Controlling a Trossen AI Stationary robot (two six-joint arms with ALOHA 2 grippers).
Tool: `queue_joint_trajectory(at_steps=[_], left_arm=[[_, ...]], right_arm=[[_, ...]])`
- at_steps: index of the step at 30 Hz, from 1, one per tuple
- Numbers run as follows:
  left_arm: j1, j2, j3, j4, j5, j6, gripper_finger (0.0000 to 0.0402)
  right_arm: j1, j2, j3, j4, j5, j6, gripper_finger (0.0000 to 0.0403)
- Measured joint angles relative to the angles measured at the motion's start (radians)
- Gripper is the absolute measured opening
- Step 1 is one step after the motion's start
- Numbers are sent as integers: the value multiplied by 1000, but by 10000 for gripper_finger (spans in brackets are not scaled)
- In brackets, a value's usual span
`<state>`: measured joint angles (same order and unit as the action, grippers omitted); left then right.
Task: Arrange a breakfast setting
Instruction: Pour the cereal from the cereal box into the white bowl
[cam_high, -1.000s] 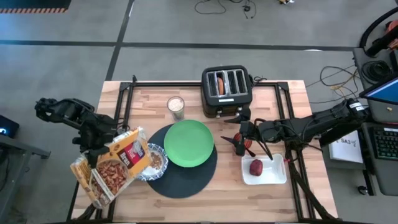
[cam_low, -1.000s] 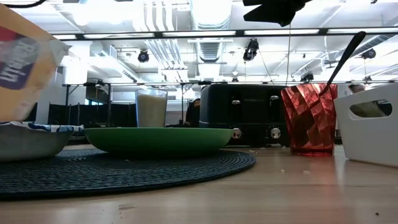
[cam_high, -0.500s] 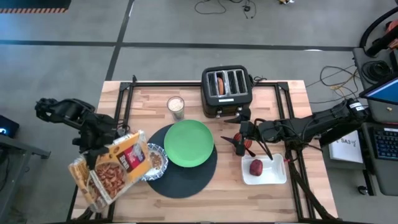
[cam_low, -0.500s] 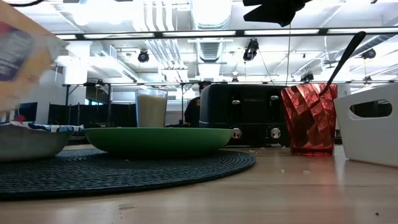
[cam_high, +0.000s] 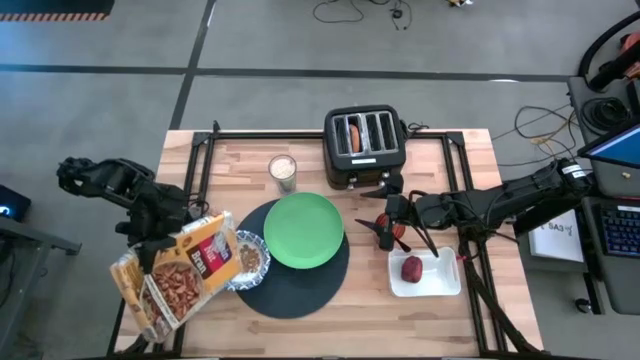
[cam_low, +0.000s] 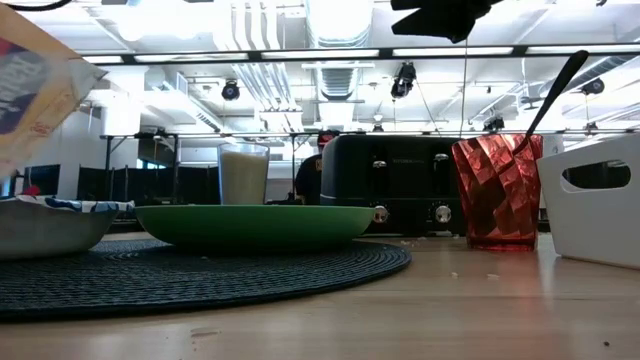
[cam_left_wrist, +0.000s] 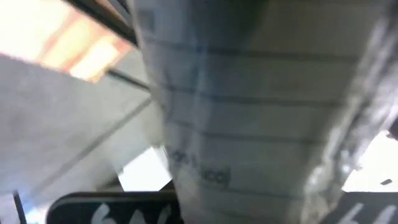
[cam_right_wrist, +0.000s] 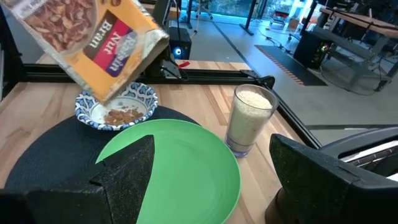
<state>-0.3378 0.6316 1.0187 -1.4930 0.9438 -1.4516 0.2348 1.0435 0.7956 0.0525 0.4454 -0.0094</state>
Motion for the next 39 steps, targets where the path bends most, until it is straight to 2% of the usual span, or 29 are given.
queue_joint_trajectory(at_steps=[4,7,10,13,16,19,23,26,35,39], left_arm=[[0,3,5,0,16,0,2],[0,-7,5,-11,-20,-8,2],[0,0,20,-15,34,-41,2],[0,-8,30,-26,-11,-41,2],[0,-4,36,-25,8,-51,2],[0,-7,30,-36,-32,-36,2],[0,11,57,-40,46,-45,2],[-2,1,62,-68,11,-35,2],[-1,25,52,-78,42,-2,2],[-2,15,54,-72,-7,25,2]], right_arm=[[0,0,0,-3,0,0,309],[0,0,0,-4,0,2,309],[0,0,0,-4,0,1,309],[0,0,0,-5,0,1,309],[0,0,0,-4,0,0,309],[0,0,0,-5,0,0,309],[0,0,0,-5,0,-1,309],[0,0,0,-5,0,0,309],[-1,0,0,-10,0,1,309],[-2,0,0,-11,0,1,309]])
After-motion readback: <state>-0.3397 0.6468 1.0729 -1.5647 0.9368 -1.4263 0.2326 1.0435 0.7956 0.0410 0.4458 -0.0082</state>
